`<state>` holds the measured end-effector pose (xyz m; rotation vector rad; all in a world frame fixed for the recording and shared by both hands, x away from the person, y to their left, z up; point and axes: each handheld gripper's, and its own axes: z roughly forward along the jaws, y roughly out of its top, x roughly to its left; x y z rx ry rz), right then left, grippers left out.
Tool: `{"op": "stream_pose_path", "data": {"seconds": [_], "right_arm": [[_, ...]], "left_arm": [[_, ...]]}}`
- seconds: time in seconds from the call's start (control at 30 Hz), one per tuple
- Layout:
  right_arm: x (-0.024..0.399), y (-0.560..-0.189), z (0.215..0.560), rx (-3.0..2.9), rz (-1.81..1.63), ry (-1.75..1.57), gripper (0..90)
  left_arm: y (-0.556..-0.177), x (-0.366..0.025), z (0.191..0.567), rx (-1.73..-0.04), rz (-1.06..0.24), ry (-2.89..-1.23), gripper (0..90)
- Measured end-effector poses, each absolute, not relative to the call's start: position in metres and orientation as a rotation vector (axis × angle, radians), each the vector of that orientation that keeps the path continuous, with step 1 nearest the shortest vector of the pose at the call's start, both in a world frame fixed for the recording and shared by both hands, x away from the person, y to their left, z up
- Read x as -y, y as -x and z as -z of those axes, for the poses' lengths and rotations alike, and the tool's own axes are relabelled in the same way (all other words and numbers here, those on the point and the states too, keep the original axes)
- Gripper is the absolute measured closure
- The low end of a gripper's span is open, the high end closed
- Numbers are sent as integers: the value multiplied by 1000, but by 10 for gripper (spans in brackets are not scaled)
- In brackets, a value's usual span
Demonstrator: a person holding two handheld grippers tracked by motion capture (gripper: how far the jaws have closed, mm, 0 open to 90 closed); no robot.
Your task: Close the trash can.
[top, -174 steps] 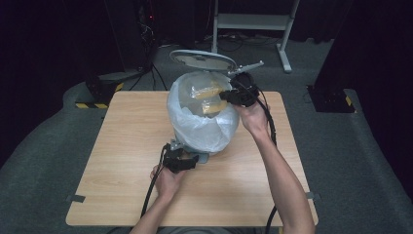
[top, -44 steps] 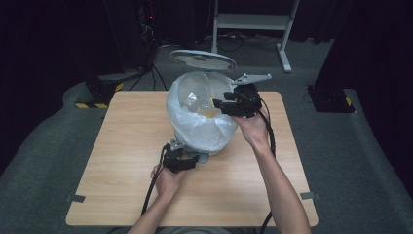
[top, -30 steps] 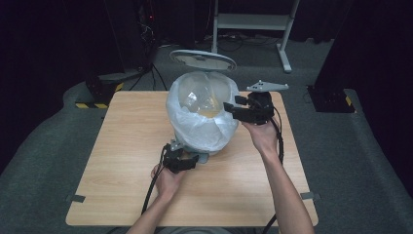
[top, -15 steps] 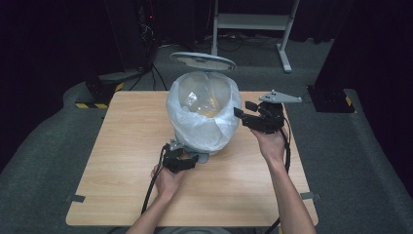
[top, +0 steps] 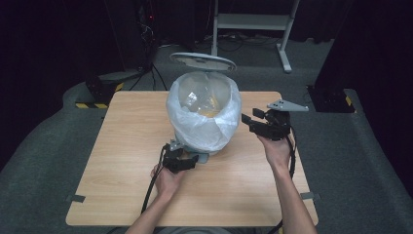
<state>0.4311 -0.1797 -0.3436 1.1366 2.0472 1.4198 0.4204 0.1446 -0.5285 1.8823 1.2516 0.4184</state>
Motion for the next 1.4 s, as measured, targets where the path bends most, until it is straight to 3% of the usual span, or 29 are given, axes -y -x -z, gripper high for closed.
{"op": "stream_pose_path", "data": {"seconds": [1.4], "right_arm": [[207, -423, 425, -2060, -1330, -1282, 451]], "left_arm": [[-419, -144, 526, -1233, -438, -1905, 245]]}}
